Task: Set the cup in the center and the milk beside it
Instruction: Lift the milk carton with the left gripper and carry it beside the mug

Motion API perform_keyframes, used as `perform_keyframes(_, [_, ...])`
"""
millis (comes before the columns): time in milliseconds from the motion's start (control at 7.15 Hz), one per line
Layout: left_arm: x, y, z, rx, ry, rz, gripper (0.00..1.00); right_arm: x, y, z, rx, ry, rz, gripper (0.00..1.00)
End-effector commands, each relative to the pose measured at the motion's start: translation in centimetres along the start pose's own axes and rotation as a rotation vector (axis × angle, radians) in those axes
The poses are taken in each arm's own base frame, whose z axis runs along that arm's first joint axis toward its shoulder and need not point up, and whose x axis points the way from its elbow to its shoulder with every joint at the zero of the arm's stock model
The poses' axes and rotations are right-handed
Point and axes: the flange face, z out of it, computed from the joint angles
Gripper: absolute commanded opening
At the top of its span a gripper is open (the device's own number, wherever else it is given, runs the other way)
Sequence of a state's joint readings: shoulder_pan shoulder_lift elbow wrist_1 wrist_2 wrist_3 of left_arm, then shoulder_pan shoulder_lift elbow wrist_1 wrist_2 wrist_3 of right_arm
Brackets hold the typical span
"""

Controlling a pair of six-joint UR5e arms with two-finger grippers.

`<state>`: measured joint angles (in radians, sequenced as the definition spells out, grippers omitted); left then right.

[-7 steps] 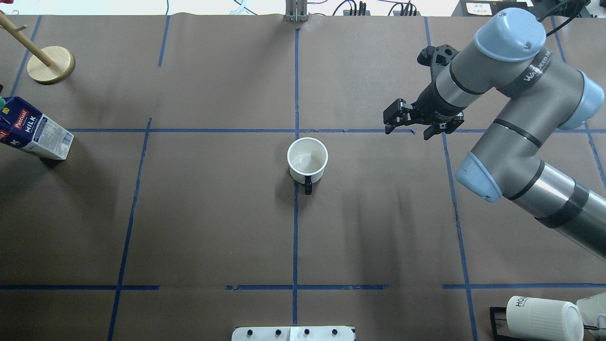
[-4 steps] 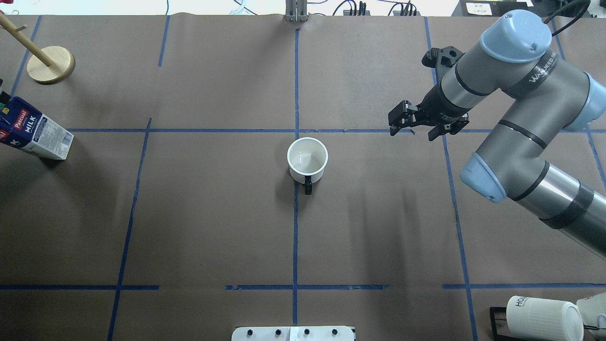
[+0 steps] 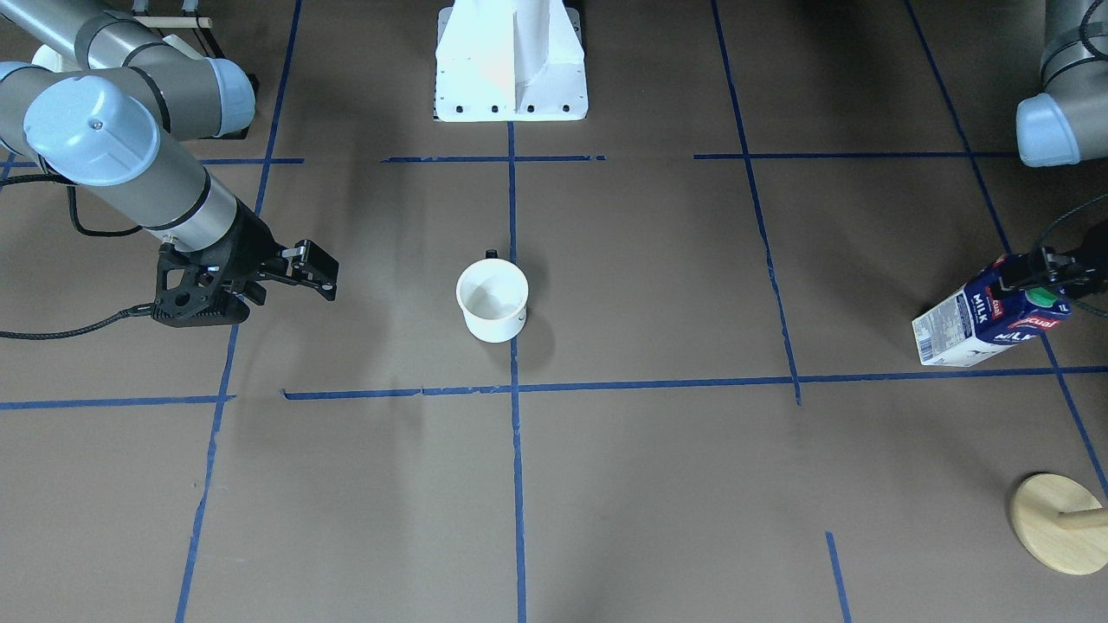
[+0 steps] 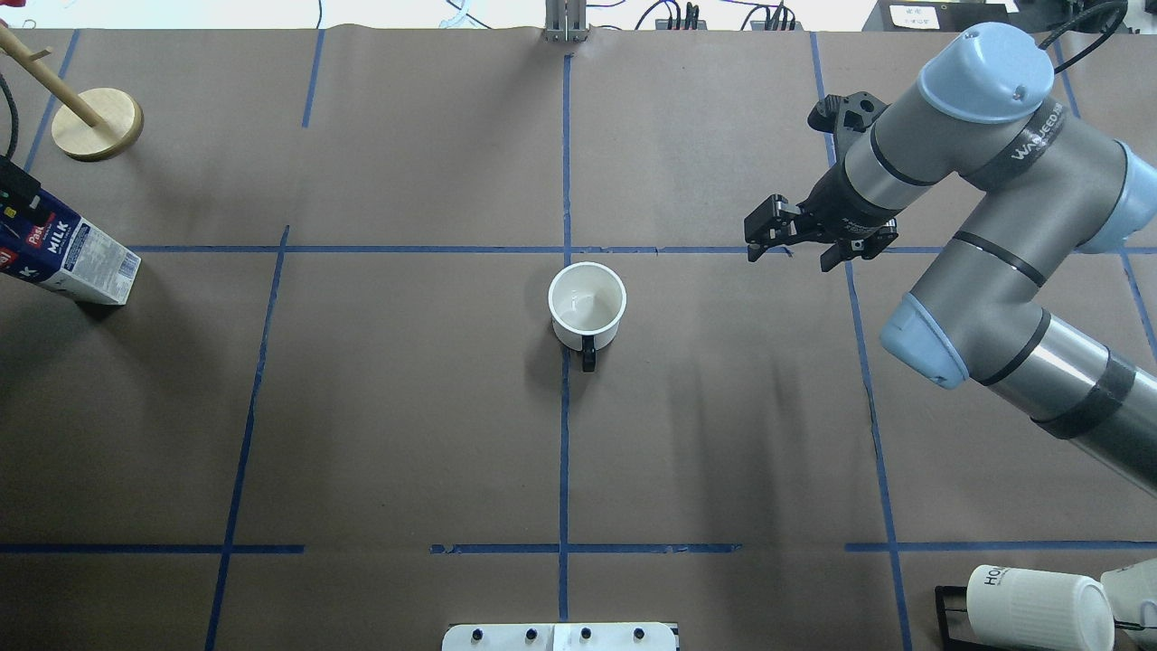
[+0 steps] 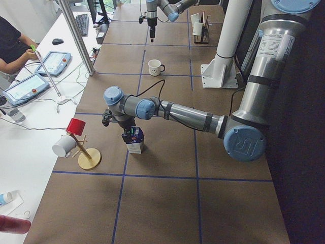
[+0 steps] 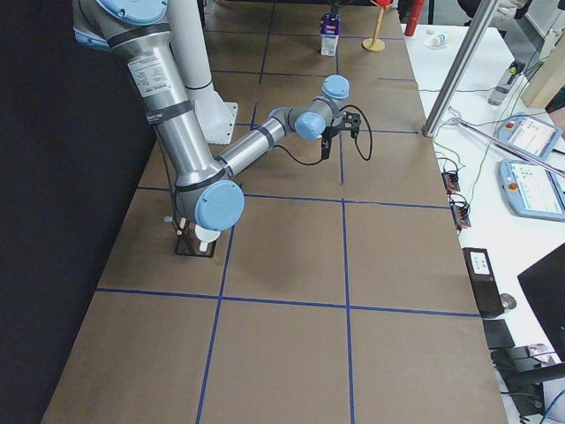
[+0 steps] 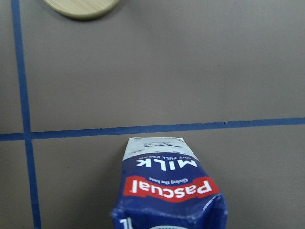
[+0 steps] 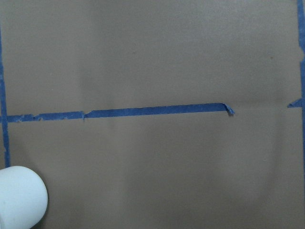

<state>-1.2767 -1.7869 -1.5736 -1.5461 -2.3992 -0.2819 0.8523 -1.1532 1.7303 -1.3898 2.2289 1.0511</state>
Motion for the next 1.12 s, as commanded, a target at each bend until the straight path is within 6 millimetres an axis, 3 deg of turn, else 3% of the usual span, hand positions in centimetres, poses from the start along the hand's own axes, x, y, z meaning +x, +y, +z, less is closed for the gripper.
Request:
perform_keyframes(0, [0.1, 0.0, 0.9, -0.016, -0.002, 0.001, 0.75, 0.0, 0.0, 0.1, 0.0, 0.001, 0.001, 1.0])
perform_keyframes(140, [0.3, -0.2, 0.8, -0.014, -0.002, 0.001, 0.32, 0.0, 0.1, 0.1, -0.001, 0.001, 0.0, 1.0])
perform_keyframes(280, [1.1, -0.8, 0.1, -0.003, 0.001, 0.002, 0.04, 0.0, 0.1, 0.1, -0.001, 0.001, 0.003, 1.0])
perform_keyframes(419, [3.3, -1.3, -1.8, 0.025, 0.016, 0.023, 0.0, -0.2, 0.1, -0.6, 0.002, -0.011, -0.001, 1.0])
perform_keyframes(559, [7.2, -2.0, -5.1, 0.065, 0.033, 0.015, 0.0, 2.2, 0.6, -2.1, 0.014, -0.012, 0.013, 1.0])
perform_keyframes(699, [13.1, -3.7, -9.5, 0.114, 0.062, -0.043, 0.0, 4.3, 0.6, -3.7, 0.022, -0.017, 0.027, 1.0])
perform_keyframes(839, [20.2, -3.5, -9.2, 0.099, 0.094, -0.064, 0.0, 5.9, 0.3, -4.6, 0.017, -0.023, 0.044, 1.0])
perform_keyframes(978, [29.4, -2.5, -6.1, 0.038, 0.117, -0.093, 0.0, 8.4, 0.3, -5.1, 0.022, -0.009, 0.031, 1.0])
